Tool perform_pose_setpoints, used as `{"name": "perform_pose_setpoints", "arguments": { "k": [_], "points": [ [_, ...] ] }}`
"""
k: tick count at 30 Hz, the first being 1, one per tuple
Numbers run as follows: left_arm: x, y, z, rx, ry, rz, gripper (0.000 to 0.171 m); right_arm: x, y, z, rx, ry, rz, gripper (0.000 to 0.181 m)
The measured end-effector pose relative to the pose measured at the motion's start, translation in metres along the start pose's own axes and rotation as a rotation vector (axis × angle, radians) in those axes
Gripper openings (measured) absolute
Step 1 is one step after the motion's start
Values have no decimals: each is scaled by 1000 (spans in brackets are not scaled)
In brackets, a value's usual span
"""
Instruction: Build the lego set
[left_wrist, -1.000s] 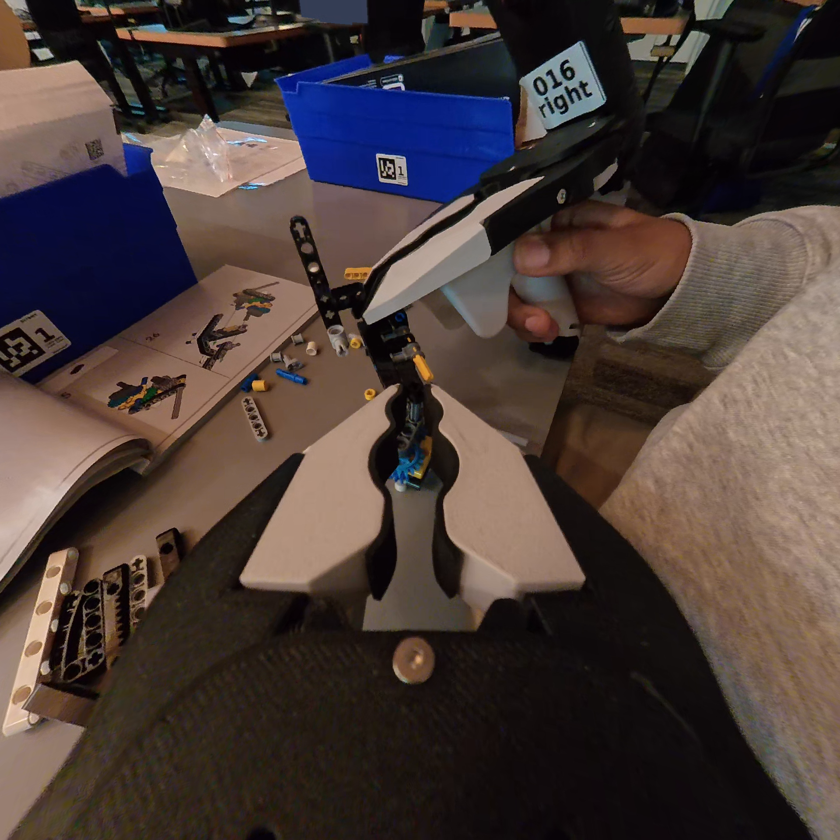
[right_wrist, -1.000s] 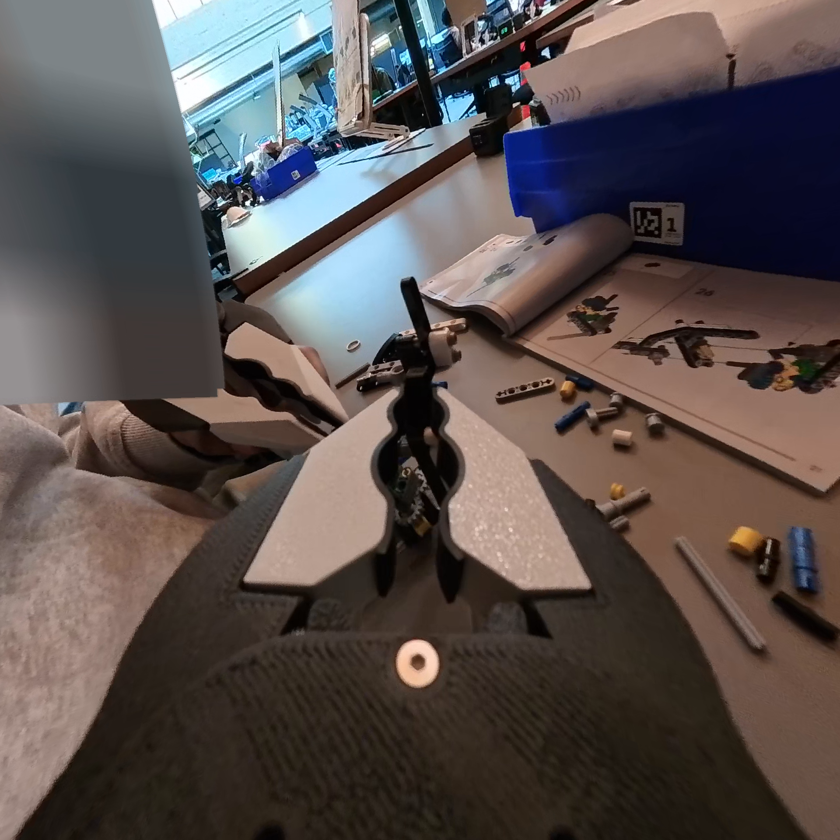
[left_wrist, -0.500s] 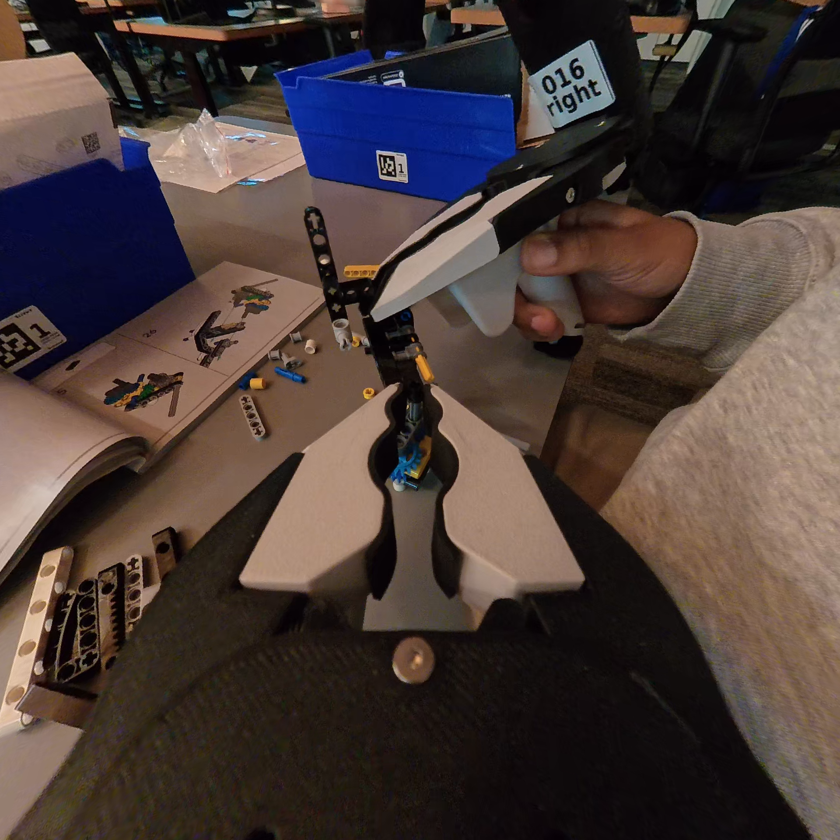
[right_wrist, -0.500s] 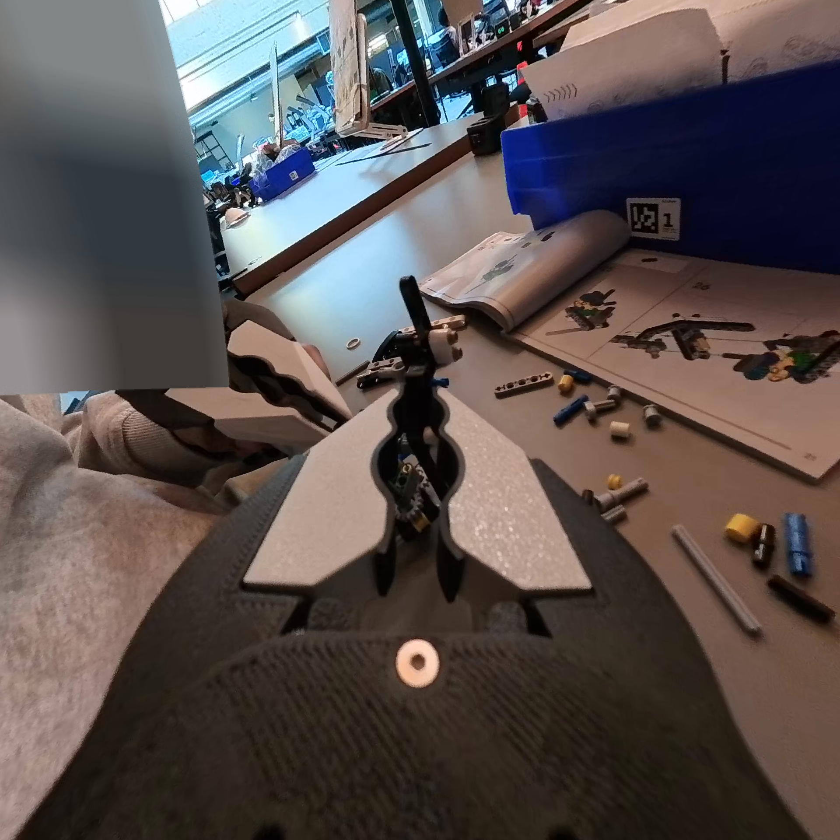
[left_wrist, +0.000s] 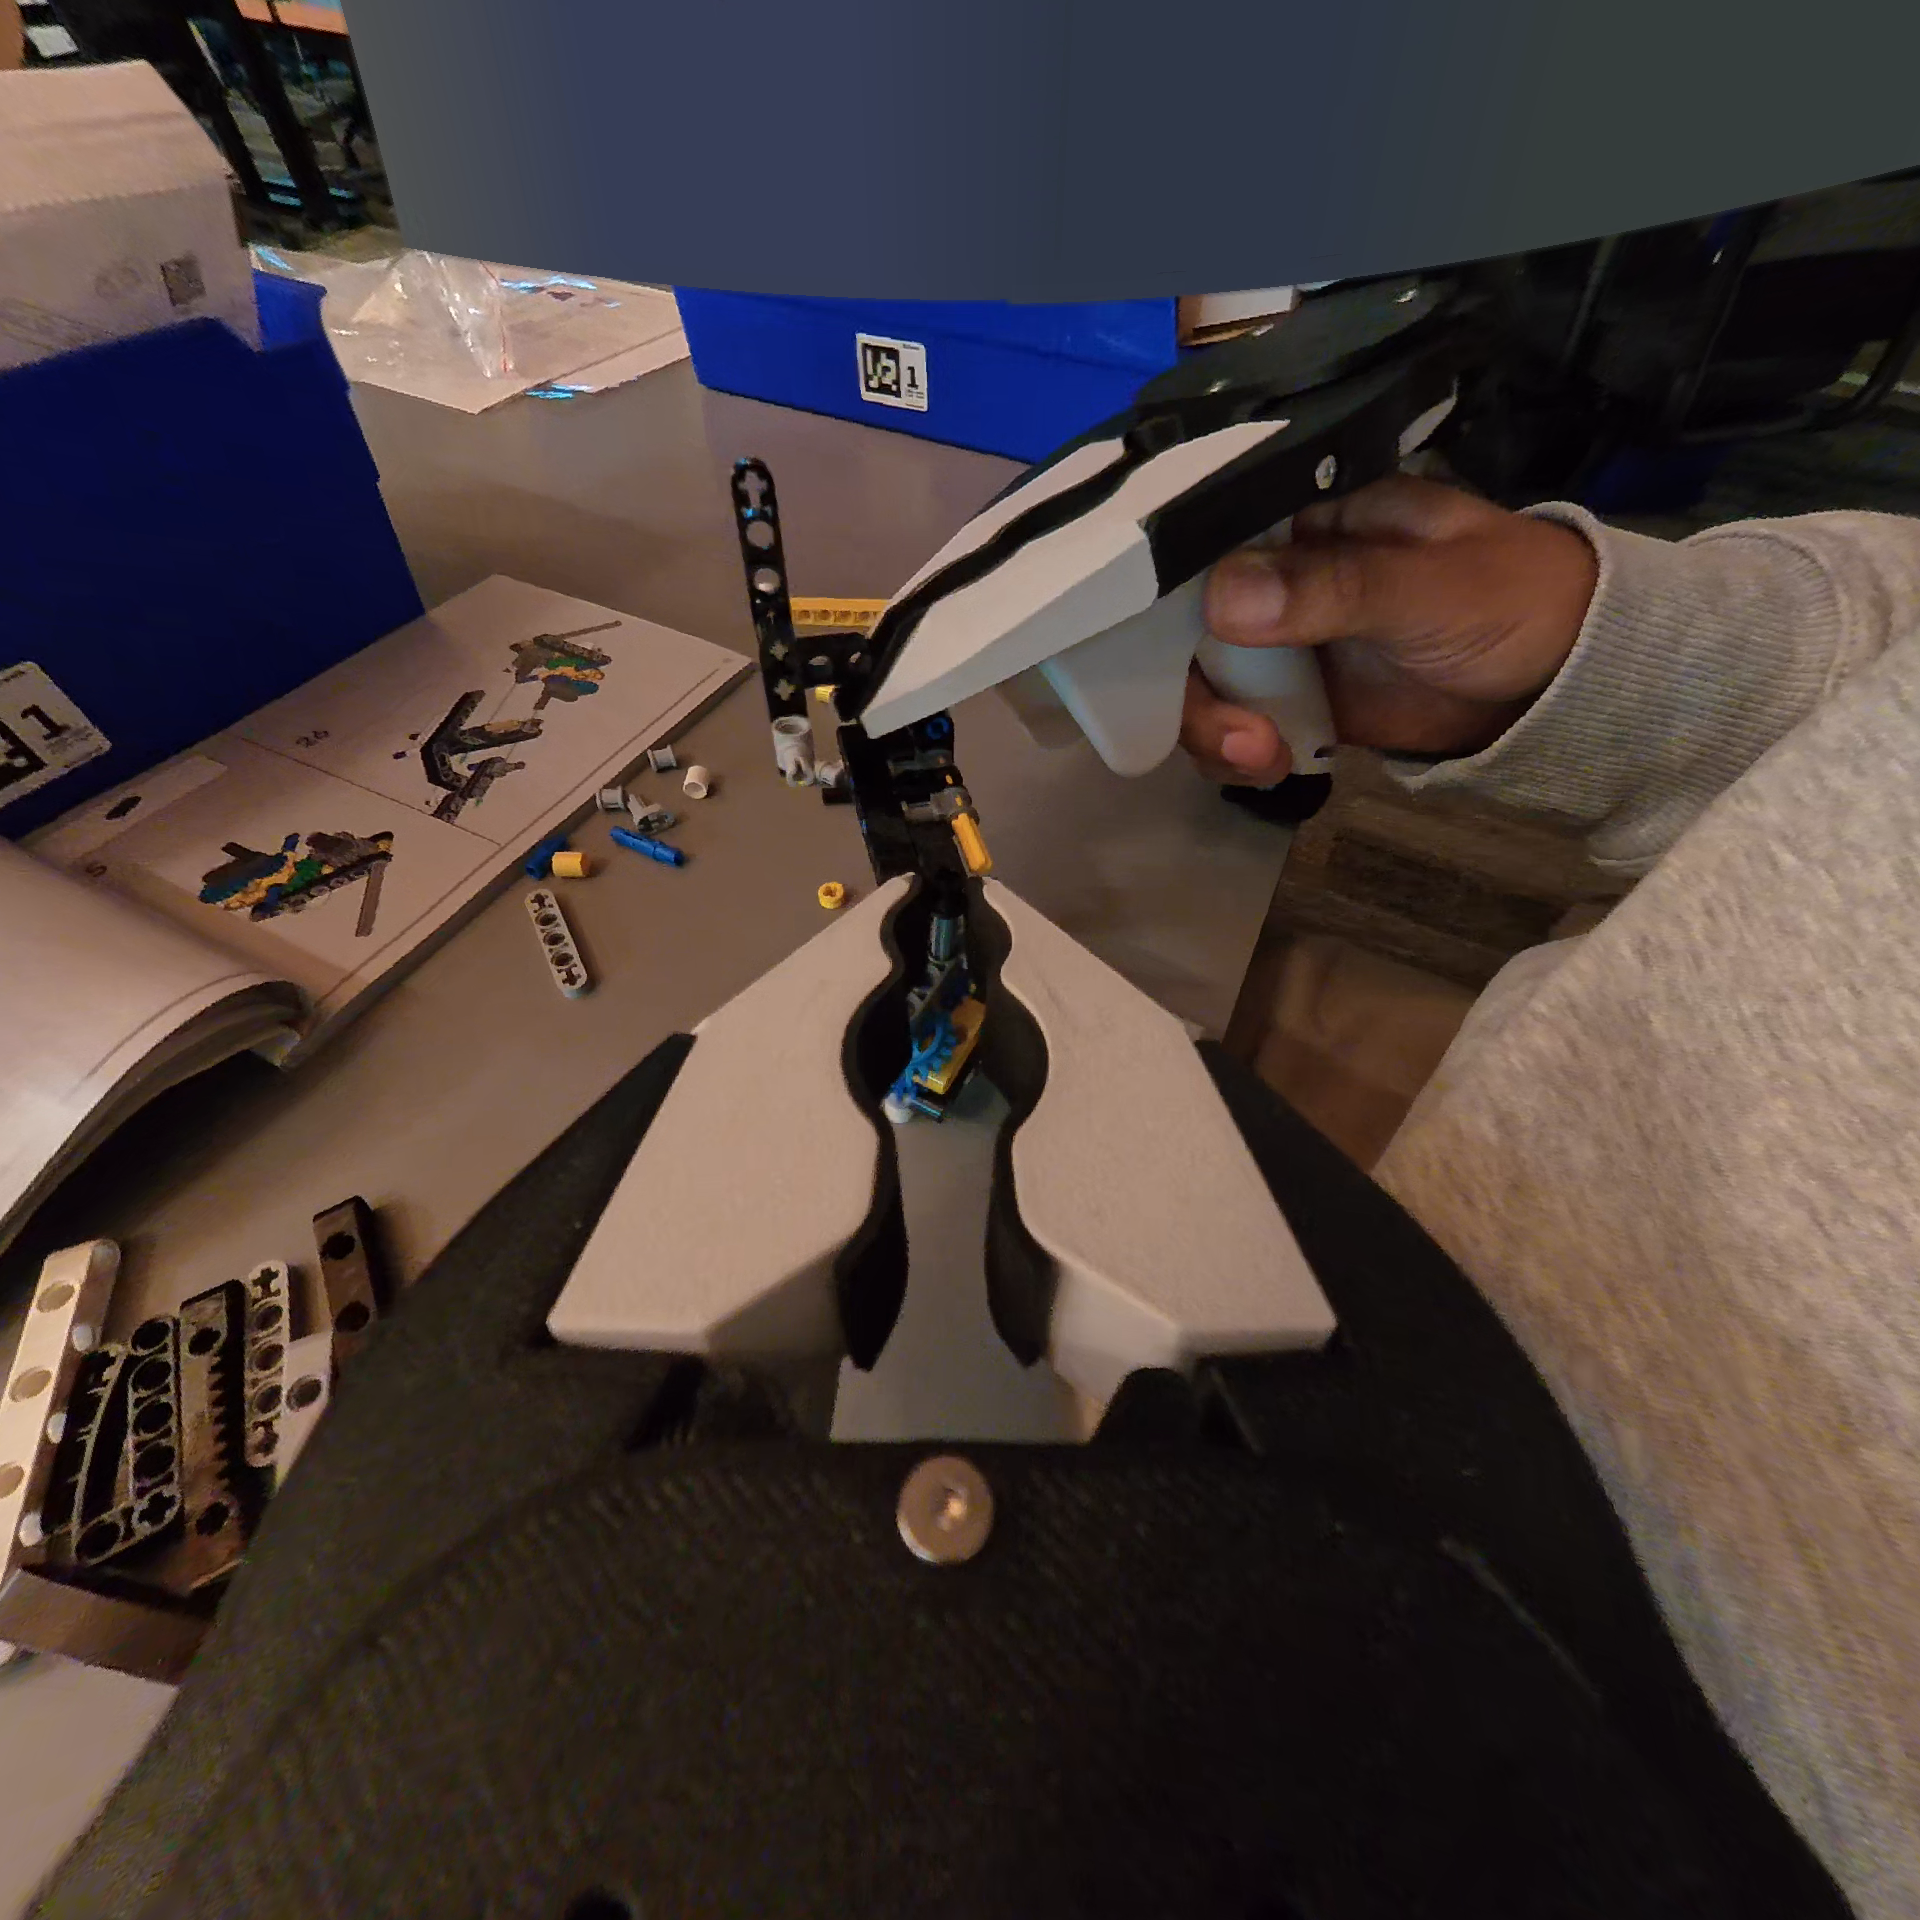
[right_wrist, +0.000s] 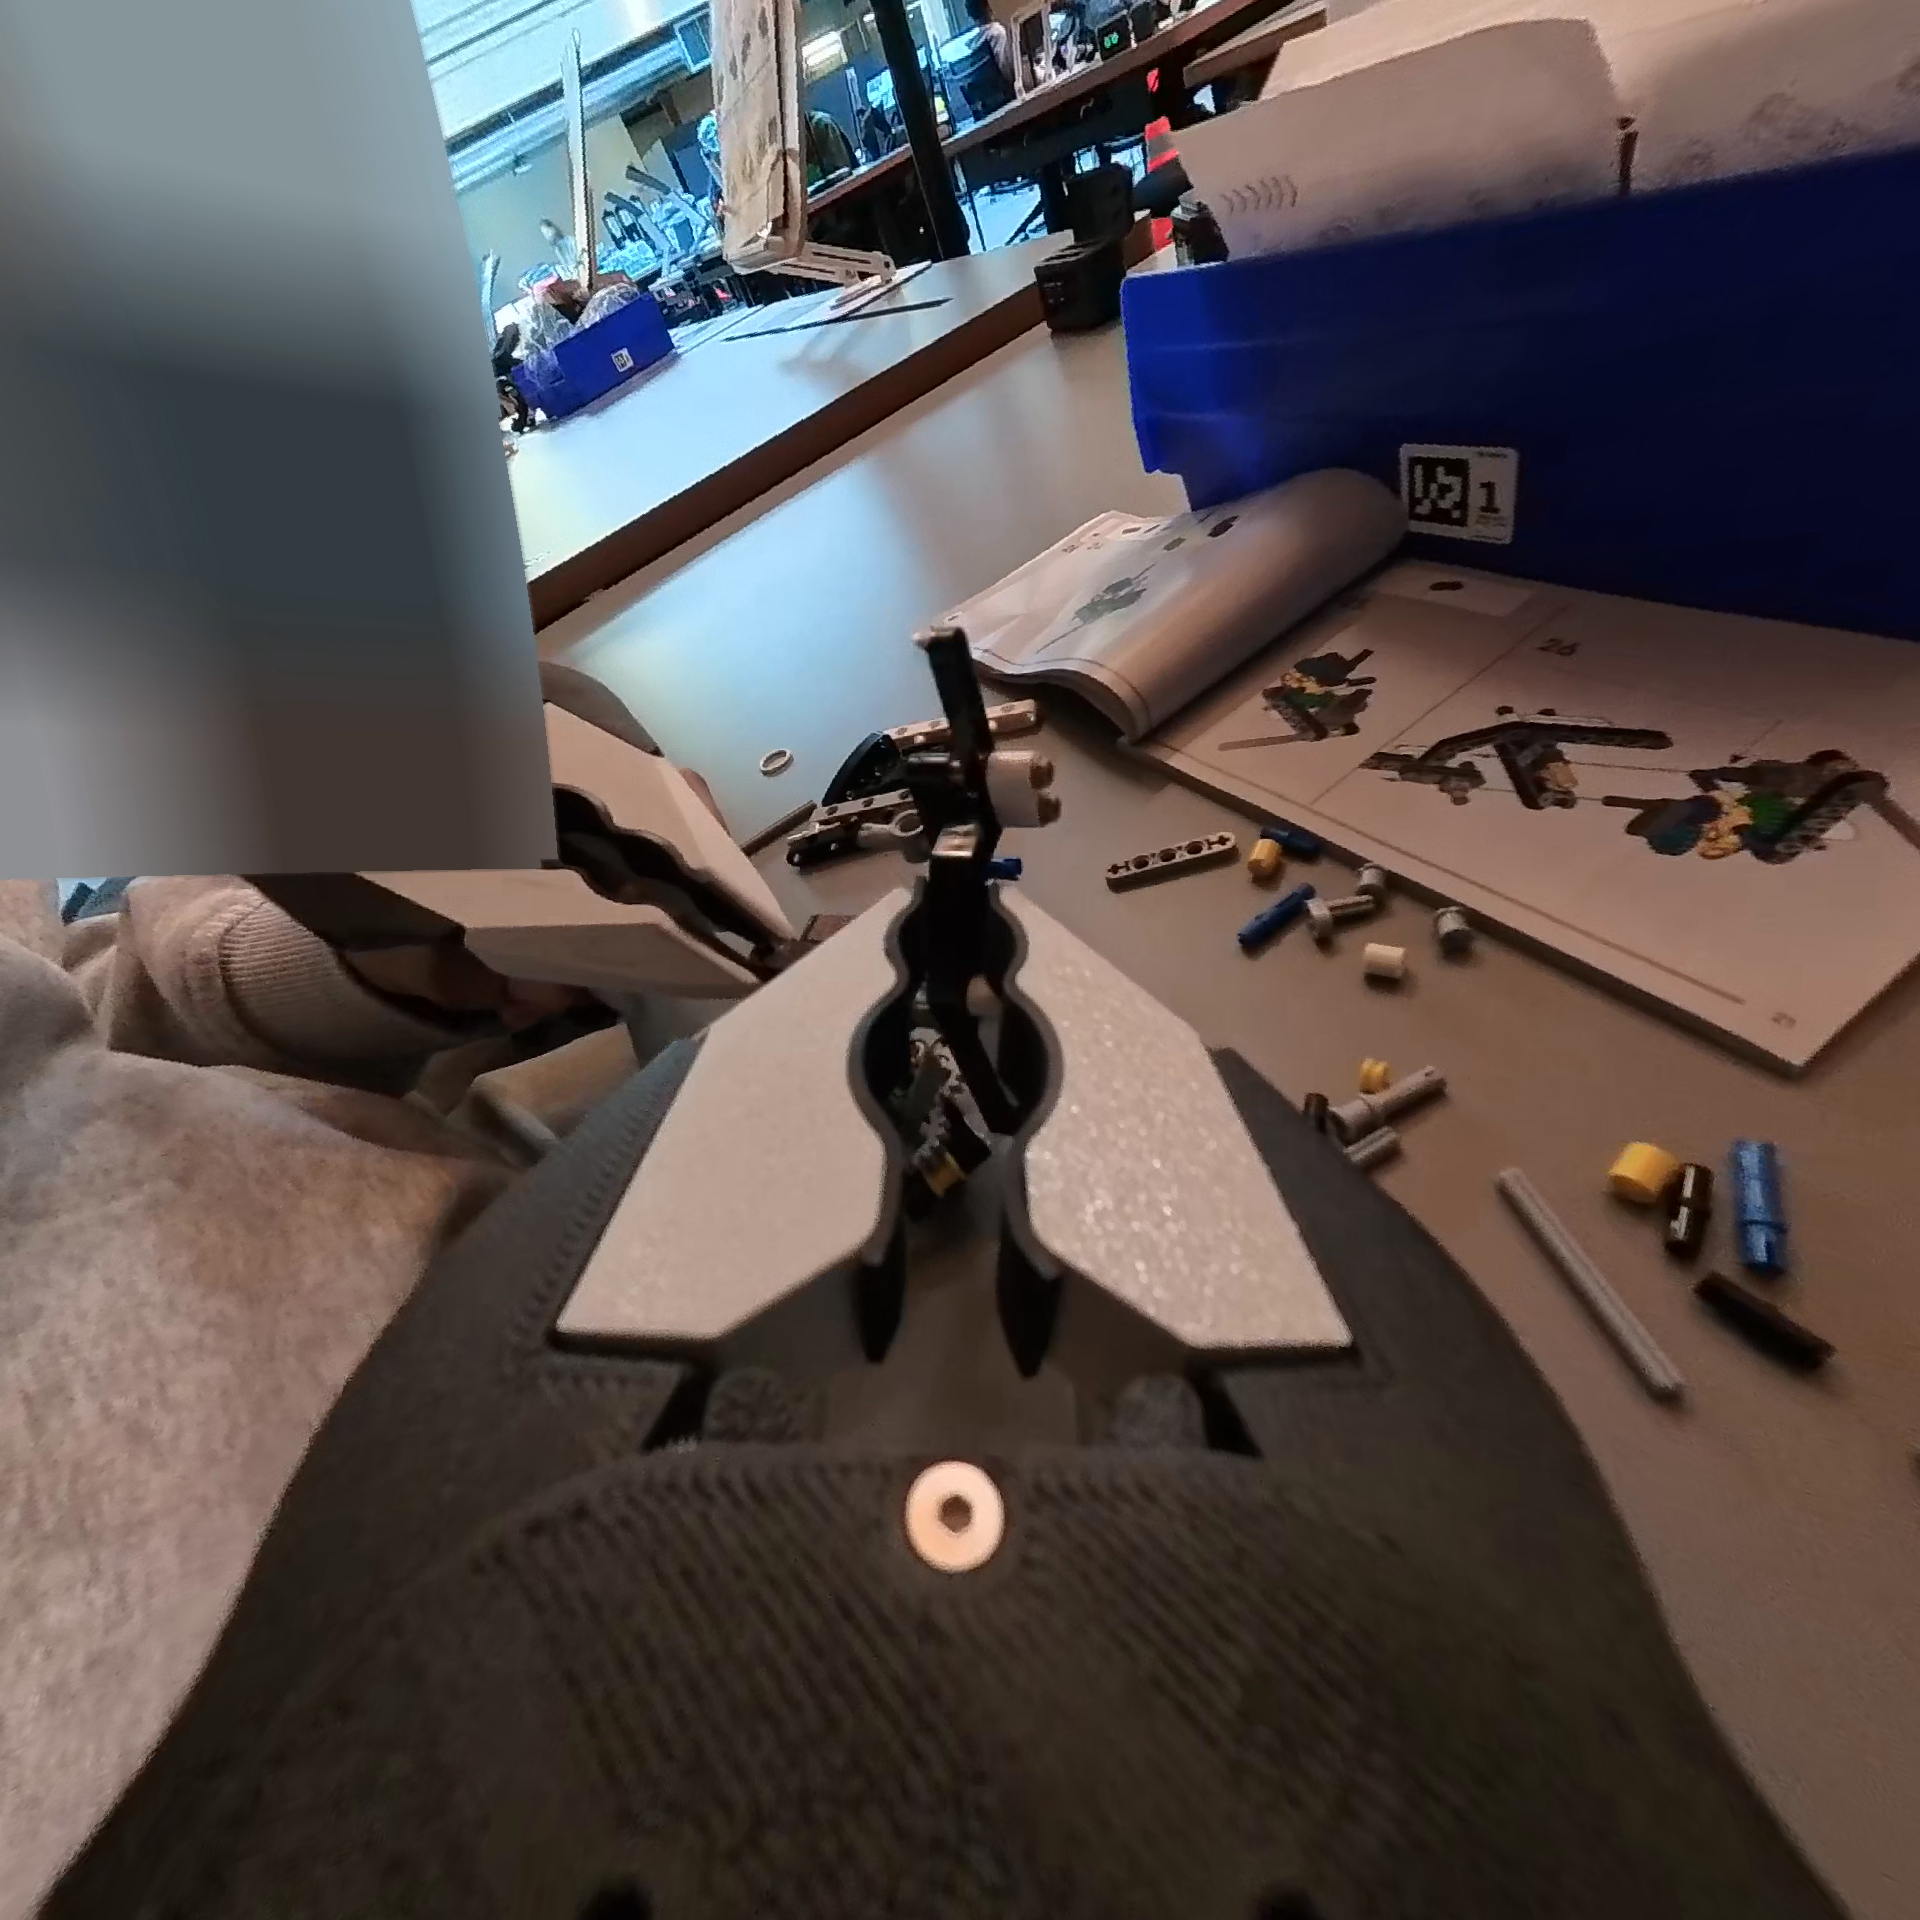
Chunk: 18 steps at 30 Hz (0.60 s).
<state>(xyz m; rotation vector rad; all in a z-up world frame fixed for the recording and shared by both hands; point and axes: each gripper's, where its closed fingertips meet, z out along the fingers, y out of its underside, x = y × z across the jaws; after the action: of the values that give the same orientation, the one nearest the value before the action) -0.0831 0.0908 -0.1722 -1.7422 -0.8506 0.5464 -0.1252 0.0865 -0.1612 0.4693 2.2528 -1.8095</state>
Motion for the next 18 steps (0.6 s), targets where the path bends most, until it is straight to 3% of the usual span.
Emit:
{"name": "perform_pose_setpoints", "arguments": {
  "k": [18],
  "points": [
    [1, 1, 0, -8, 41, -79, 4, 0, -1, 0, -18, 36, -44, 8]
  ]
}}
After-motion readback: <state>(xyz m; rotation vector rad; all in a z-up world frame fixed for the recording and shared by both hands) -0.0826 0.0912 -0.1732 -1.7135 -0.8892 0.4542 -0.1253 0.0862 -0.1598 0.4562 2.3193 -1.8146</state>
